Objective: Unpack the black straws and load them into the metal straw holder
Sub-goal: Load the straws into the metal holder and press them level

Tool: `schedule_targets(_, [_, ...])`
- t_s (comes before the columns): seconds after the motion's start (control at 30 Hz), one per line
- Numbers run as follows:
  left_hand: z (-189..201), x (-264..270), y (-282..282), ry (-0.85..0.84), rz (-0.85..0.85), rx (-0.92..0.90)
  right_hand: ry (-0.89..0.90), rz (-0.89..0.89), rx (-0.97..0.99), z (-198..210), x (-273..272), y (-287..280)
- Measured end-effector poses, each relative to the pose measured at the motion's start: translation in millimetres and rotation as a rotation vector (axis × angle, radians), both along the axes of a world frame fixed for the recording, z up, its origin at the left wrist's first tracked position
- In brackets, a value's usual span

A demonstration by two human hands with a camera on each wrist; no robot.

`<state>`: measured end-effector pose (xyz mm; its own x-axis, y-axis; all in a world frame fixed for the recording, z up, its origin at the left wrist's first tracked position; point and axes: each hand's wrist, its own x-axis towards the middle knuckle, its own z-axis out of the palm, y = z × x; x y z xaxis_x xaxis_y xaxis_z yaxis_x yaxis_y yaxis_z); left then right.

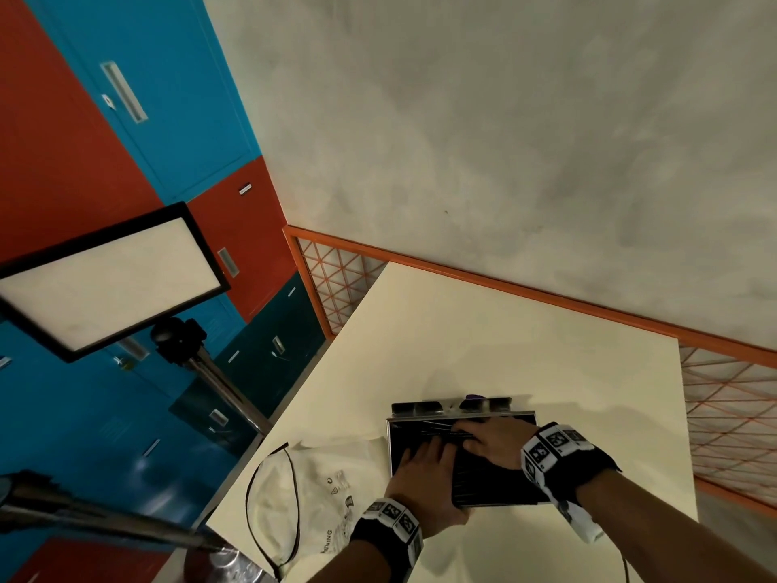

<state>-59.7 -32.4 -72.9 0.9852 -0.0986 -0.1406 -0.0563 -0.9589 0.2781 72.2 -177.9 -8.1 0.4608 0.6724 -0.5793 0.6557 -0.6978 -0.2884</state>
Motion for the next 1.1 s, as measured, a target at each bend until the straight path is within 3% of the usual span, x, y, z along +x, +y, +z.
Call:
schedule_targets(0.37, [6,0,-1,-0.017,-0.002,0.005,-0.134,0.015,0.228,-5,-10,-20])
schedule_targets(0.6, [8,11,4,0.047,0.01,-0.008,-0.297,-0.114,0.151,-8,-15,-33])
schedule_targets(0.83, [12,14,3,0.129,-0.005,0.003,-0.488,-0.074,0.205,-1,-35,-35])
schedule_targets(1.1, [8,12,2,0.123,0.013,0.003,-0.489,-0.091,0.259,3,-49,-45])
